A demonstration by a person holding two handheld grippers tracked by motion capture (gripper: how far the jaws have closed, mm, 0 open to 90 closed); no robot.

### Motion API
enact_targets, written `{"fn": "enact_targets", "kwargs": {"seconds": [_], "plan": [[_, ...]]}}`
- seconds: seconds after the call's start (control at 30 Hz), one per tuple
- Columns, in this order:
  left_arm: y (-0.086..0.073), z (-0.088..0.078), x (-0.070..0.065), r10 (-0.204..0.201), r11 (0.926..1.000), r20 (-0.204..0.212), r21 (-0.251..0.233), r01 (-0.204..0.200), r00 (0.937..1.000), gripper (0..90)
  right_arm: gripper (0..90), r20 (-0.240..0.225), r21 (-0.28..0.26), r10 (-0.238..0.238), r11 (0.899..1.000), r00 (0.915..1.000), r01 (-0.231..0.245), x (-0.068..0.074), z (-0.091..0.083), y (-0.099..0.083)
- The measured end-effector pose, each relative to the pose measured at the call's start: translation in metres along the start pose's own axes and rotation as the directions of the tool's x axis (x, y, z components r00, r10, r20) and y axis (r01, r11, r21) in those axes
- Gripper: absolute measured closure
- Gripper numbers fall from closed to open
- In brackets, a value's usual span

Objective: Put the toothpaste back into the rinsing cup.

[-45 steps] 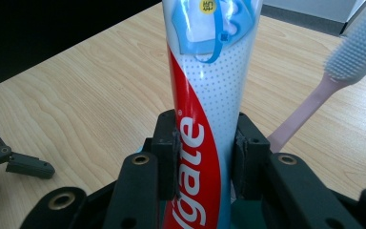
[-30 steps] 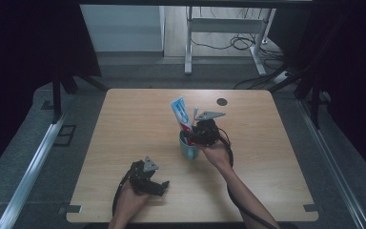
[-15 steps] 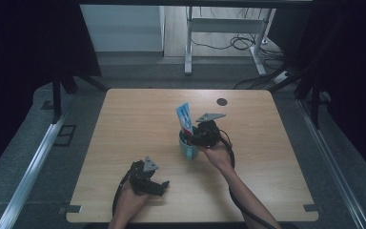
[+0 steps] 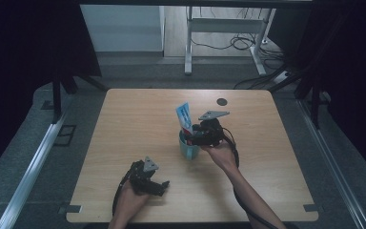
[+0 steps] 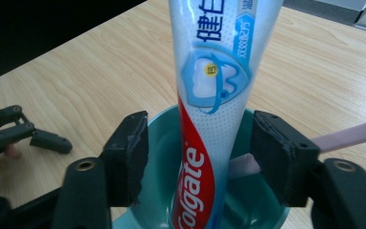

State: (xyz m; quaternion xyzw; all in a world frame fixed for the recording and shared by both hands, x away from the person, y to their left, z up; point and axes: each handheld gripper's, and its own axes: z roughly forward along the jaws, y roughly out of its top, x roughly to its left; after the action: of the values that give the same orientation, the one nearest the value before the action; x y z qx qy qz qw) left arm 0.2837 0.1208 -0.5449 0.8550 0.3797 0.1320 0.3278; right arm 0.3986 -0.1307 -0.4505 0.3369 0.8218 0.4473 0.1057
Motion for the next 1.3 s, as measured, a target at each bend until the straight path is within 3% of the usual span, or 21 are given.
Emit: {"fn": "enact_targets", "kwargs": {"seconds": [0.5,0.83,0.97,1.3], "plan": [[0.000,0.000,0.000,0.003,1.0000,-0.002,-0.001,-0.003,1.0000,0.0,14.6,-0.016,0.011,-0.036,0.999,0.9992,0.036,0.005,-0.016,-0.002],[0.000,0.000,0.000,0.001,1.0000,-0.003,-0.001,-0.001,1.0000,0.0,7.3,-0.016,-0.007,-0.049,0.999,0.9987,0.049,0.006,-0.032,-0.005],[0.000,0.000,0.000,0.003,1.0000,-0.001,0.000,-0.003,1.0000,0.0,1.3,-0.014,0.019,-0.068,0.997,0.9976,0.068,0.007,-0.036,-0.008],[0.000,0.000,0.000,0.001,1.0000,-0.002,-0.004,-0.001,1.0000,0.0,0.0,-0.009,0.048,-0.081,0.996,0.9967,0.081,0.007,-0.044,-0.021]]}}
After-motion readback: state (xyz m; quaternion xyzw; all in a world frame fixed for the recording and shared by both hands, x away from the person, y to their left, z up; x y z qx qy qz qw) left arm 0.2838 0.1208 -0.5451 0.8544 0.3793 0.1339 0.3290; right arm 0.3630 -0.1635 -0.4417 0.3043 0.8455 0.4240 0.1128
